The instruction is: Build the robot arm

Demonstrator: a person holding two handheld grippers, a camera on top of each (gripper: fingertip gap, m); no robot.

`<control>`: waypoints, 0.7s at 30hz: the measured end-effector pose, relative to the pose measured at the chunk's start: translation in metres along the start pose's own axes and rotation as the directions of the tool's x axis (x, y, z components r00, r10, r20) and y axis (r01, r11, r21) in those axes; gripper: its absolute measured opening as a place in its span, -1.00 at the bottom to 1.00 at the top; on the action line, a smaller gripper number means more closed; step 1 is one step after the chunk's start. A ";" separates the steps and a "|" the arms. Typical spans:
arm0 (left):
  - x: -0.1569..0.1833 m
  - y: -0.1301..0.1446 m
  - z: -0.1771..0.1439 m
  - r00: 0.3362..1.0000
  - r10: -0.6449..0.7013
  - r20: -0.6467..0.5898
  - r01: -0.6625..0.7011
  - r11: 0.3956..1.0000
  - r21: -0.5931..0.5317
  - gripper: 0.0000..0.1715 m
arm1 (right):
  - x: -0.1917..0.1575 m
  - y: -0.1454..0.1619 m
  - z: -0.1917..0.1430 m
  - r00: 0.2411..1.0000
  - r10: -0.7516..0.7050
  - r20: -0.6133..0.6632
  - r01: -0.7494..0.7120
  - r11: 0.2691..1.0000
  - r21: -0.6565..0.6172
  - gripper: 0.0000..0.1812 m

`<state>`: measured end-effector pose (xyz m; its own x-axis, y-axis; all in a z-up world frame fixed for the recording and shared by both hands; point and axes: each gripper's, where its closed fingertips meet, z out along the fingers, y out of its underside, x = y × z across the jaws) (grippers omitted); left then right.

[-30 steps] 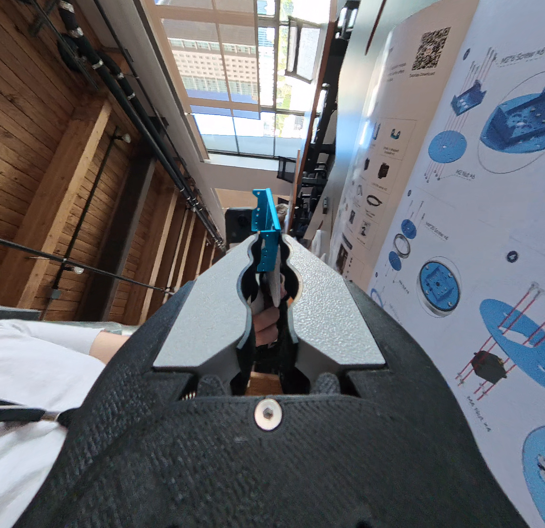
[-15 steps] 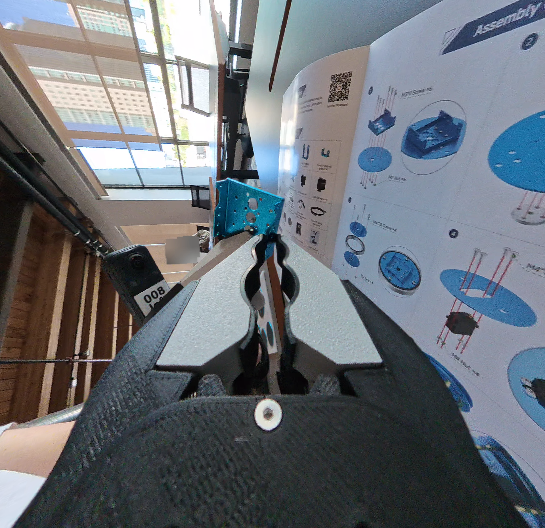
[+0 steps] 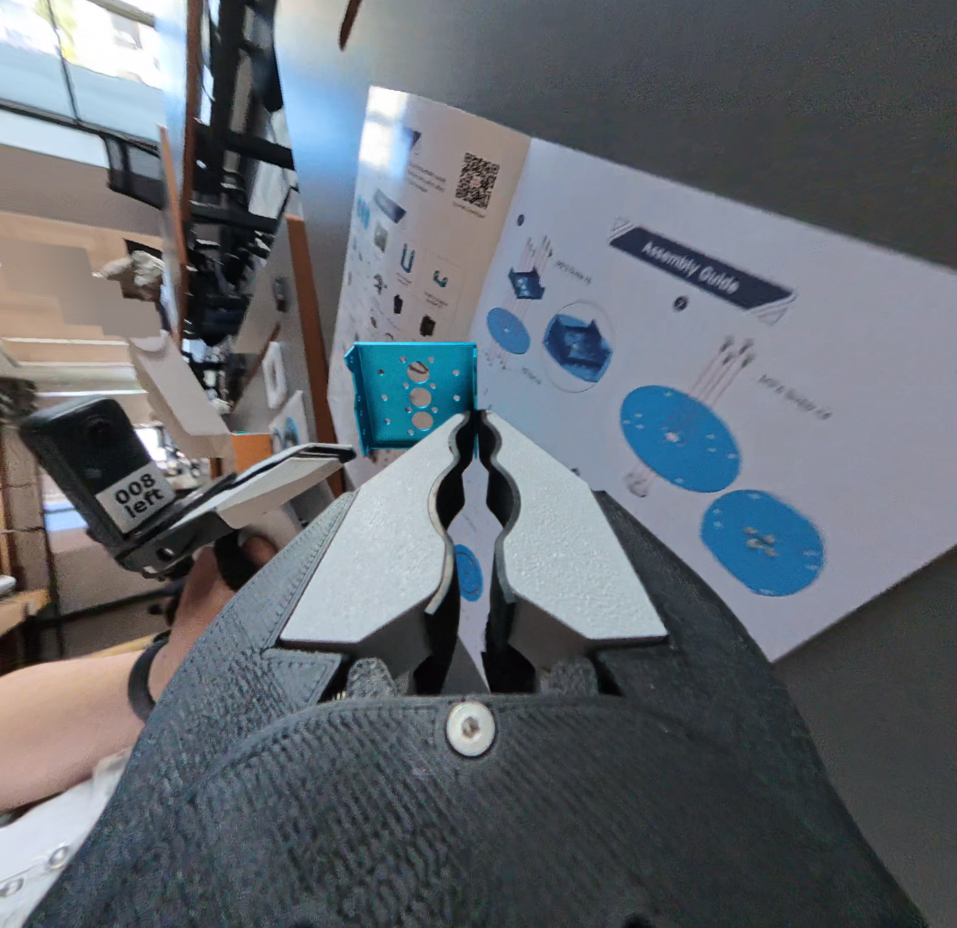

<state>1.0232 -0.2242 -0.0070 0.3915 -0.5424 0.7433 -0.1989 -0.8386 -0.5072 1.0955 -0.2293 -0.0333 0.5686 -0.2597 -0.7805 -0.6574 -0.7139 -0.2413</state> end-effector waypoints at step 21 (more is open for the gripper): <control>0.070 -0.042 0.003 0.789 -0.411 -0.457 0.146 0.847 -0.511 -0.48 | -0.069 -0.019 -0.022 0.021 -0.957 0.288 0.906 -0.104 -0.410 -1.00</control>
<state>1.0619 -0.2272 0.0648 -0.0205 -0.1062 0.9941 -0.5703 -0.8154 -0.0988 1.0800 -0.2118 0.0377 0.4986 0.8655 0.0482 0.7861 -0.4280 -0.4460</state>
